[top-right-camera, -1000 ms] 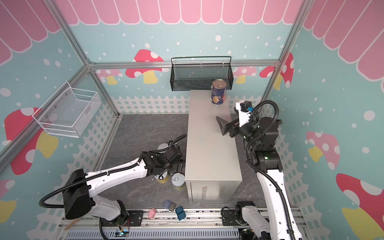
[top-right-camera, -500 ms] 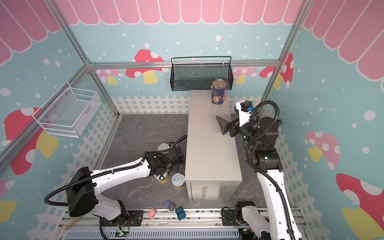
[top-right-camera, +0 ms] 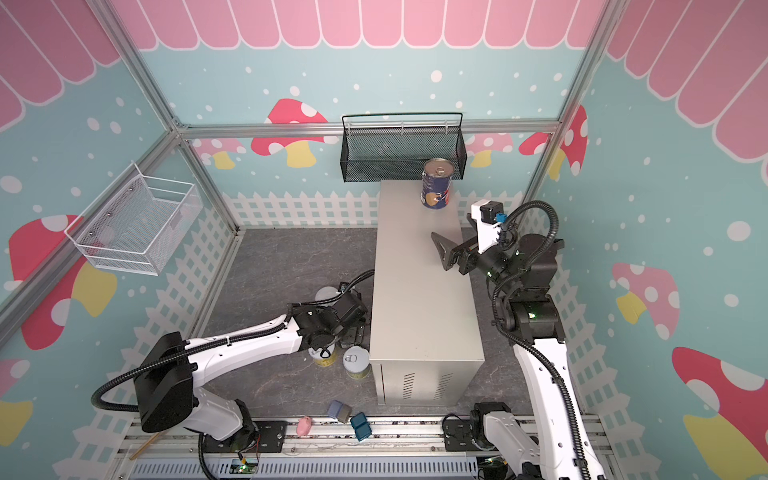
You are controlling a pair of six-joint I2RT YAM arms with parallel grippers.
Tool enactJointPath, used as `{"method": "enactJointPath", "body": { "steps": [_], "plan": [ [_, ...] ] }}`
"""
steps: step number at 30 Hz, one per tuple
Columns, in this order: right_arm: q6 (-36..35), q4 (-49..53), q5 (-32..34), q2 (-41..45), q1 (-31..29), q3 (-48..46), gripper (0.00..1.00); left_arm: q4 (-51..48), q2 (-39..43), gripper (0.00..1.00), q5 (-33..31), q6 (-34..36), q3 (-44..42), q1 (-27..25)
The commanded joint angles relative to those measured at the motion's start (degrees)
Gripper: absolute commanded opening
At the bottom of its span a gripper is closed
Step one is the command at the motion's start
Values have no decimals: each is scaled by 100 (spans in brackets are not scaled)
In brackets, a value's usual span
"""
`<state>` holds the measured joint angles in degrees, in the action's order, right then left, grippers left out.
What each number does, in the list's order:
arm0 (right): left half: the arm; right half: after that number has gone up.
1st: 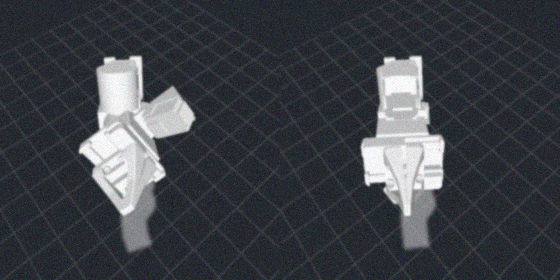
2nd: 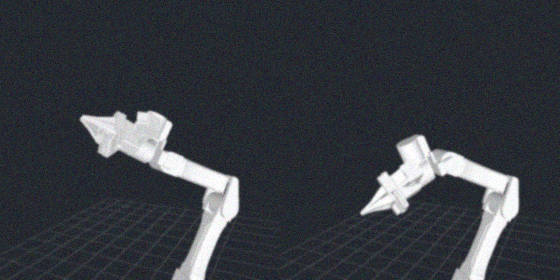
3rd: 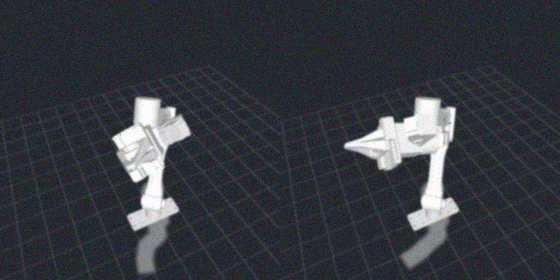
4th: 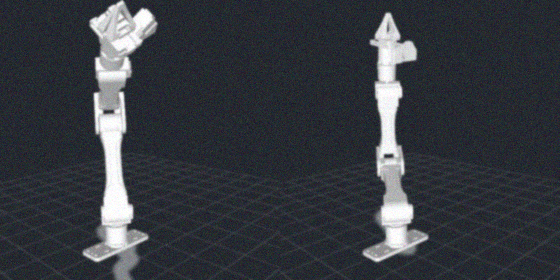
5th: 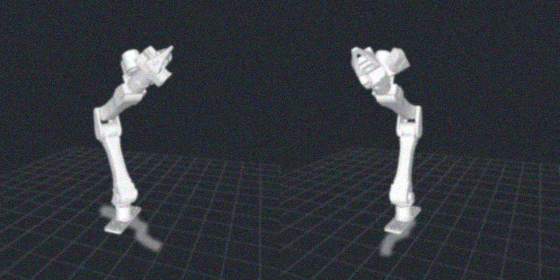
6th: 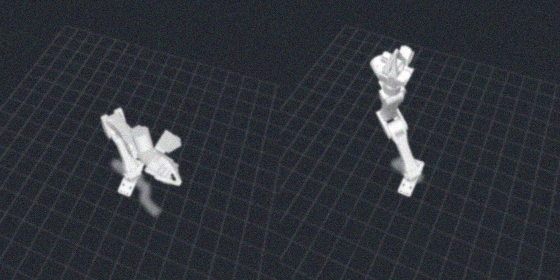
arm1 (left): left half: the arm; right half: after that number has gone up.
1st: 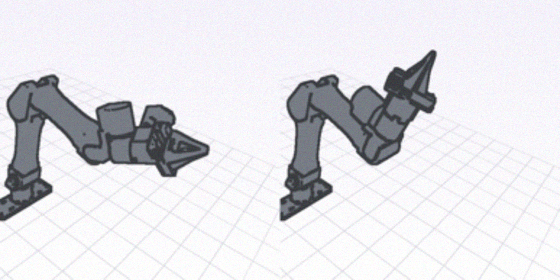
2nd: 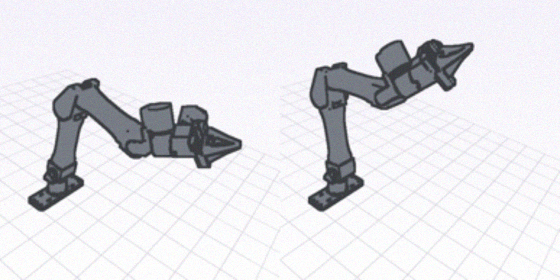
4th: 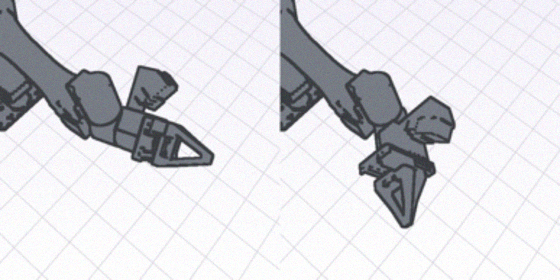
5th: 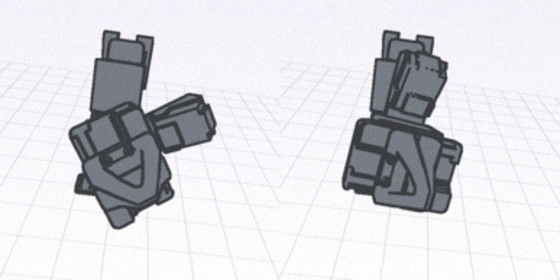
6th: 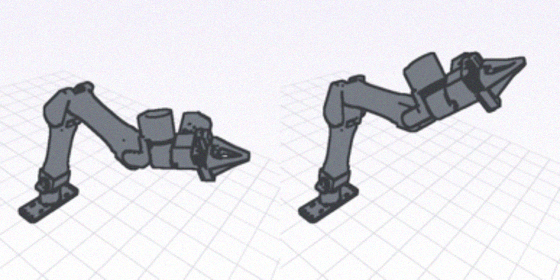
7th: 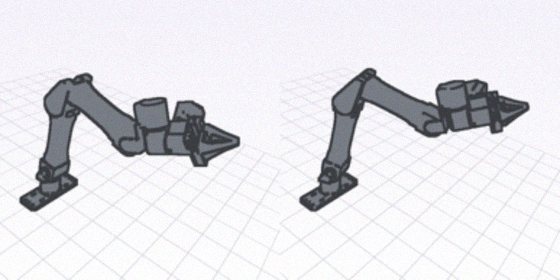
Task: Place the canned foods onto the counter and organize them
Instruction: 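Lower the left gripper around the blue Progresso can and close it, then lift the Progresso can with the left gripper up onto the cabinet top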
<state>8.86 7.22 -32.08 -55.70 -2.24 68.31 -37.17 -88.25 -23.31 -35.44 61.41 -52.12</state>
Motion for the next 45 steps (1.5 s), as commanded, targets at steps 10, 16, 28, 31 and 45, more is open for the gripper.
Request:
{"method": "enactJointPath", "body": {
  "steps": [10,16,28,31,45],
  "plan": [
    [28,-198,-155,-55,-13,-20,99,278,-134,91,364,-85,-243,190],
    [38,-213,-167,-29,-12,-45,99,257,218,74,220,-55,-298,228],
    [10,-204,-167,33,-8,-90,99,-245,1407,48,-154,469,-11,459],
    [8,-213,-184,24,-13,-81,99,-489,1720,44,-103,727,223,623],
    [-51,-177,-196,171,-12,-187,99,-2218,1677,40,802,2550,3678,949]
  ]
}}
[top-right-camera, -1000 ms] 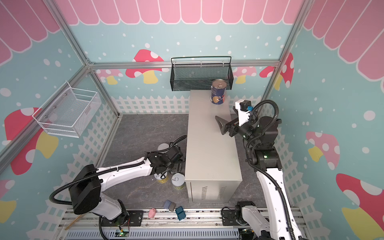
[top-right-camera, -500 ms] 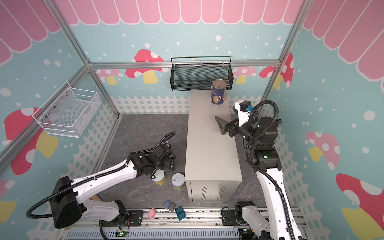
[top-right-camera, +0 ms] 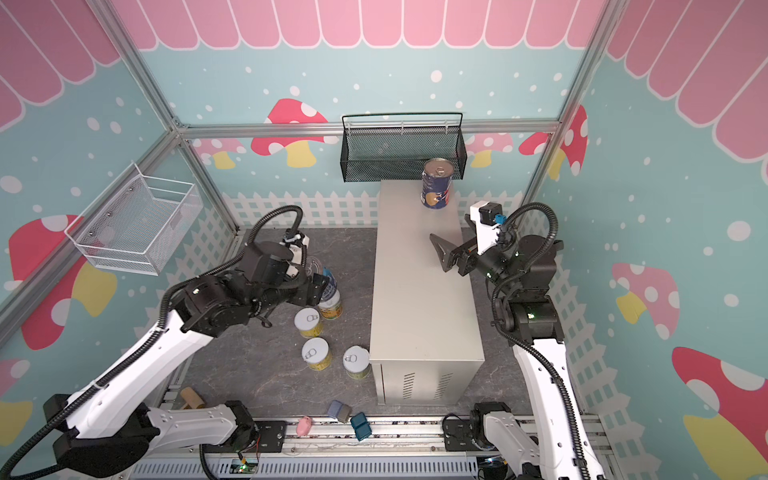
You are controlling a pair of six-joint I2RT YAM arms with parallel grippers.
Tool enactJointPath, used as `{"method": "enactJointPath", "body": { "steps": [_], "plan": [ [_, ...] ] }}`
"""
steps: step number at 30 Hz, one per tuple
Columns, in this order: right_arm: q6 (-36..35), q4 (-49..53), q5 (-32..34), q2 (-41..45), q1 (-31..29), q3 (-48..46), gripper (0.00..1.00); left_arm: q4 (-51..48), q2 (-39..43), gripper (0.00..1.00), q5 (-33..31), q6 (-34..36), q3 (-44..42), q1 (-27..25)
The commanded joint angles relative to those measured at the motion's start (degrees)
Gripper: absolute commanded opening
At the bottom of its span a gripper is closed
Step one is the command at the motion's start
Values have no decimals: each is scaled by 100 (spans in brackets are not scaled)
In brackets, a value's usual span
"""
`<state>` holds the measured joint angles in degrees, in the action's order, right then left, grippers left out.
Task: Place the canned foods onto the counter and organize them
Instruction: 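Lift the Progresso can with the left gripper up onto the cabinet top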
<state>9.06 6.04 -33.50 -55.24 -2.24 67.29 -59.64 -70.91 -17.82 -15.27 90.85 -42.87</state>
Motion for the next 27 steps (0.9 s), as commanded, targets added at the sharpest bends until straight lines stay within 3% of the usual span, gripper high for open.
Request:
{"method": "enactJointPath", "body": {
  "steps": [1,6,16,27],
  "plan": [
    [-71,-26,-27,134,-11,-91,99,-54,-164,40,413,630,1057,25],
    [-77,205,311,217,-9,-98,99,-372,-849,40,1039,974,2369,8],
    [-16,419,702,499,-7,-237,99,-1298,-2449,41,1330,1451,5091,-281],
    [83,431,924,671,-13,-400,99,-1356,-3202,41,1747,1466,6189,-415]
  ]
}}
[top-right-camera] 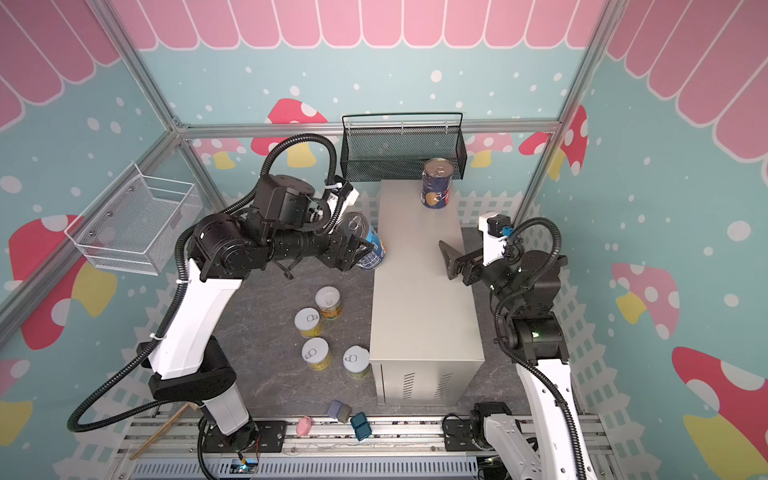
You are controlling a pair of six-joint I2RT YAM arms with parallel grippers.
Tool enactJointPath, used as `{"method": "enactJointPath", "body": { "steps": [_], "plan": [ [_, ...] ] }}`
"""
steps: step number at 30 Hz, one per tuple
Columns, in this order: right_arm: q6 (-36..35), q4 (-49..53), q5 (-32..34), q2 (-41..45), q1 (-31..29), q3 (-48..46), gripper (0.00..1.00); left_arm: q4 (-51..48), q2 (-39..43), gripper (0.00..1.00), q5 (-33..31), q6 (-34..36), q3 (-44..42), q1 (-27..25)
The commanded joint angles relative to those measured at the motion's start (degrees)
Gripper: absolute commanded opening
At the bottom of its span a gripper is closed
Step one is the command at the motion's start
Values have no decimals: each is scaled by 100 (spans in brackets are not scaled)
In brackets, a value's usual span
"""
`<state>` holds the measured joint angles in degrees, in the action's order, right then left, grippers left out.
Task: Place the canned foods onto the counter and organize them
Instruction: 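Lift the Progresso can with the left gripper up onto the cabinet top, then lower the Progresso can beside the dark blue can near the basket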
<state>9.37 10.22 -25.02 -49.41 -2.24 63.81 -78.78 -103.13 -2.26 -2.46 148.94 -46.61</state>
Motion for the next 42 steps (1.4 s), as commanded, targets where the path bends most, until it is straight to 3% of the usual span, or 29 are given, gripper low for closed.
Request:
{"method": "enactJointPath", "body": {
  "steps": [1,11,15,31,42],
  "plan": [
    [56,13,83,97,-12,-57,99,561,-37,42,223,178,438,-49],
    [60,-33,65,88,-13,-112,99,797,-395,47,409,115,699,-120],
    [67,-72,58,88,-11,-145,99,940,-484,61,427,54,716,-129],
    [66,-100,22,94,-8,-219,99,1622,-958,95,716,-97,680,-129],
    [40,-143,-7,37,-13,-264,99,1893,-998,99,730,-87,527,-120]
  ]
}}
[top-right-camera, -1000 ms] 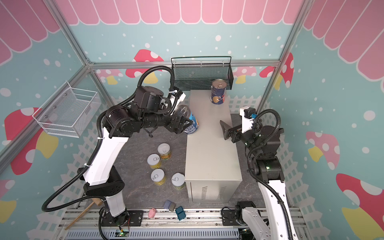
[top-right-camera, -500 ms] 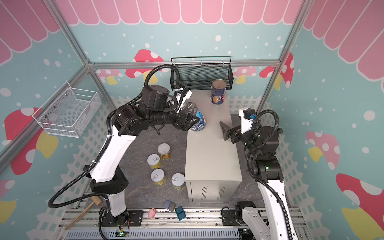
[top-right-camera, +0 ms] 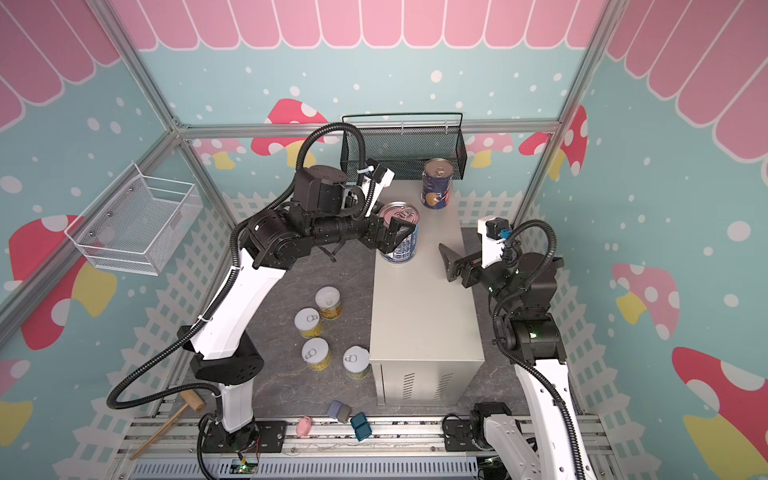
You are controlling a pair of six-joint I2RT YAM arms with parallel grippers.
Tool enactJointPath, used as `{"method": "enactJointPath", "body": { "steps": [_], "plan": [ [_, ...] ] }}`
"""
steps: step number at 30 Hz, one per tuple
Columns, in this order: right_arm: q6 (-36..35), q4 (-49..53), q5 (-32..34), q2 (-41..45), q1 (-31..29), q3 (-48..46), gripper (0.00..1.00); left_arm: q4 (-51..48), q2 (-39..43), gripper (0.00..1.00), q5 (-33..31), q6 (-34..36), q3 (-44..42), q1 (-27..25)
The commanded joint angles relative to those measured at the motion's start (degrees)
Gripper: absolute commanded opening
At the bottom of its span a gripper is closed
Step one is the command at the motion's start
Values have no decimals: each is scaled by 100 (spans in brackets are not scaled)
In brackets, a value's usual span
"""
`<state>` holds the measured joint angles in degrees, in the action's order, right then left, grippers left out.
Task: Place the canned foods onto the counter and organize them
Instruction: 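Lower the Progresso can beside the dark blue can near the basket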
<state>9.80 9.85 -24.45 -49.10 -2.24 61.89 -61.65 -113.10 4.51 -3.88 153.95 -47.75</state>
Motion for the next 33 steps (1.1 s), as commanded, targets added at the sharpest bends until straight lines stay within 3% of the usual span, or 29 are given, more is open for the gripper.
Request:
{"method": "enactJointPath", "body": {
  "steps": [1,11,17,20,26,33],
  "plan": [
    [-5,-114,-71,-2,-13,-72,99,188,7,99,17,61,-14,-7],
    [57,-262,-191,-72,-13,-137,99,519,343,98,-271,-23,-908,9],
    [94,-348,-266,-66,-7,-151,99,751,376,76,-210,-81,-1123,72],
    [115,-386,-328,-69,-13,-143,99,1045,432,71,-162,-121,-1386,145],
    [159,-413,-366,-95,-9,-87,99,1944,441,71,-563,34,-1921,263],
    [180,-333,-215,-48,-12,-56,99,2482,-55,71,-1137,315,-1617,388]
  ]
}}
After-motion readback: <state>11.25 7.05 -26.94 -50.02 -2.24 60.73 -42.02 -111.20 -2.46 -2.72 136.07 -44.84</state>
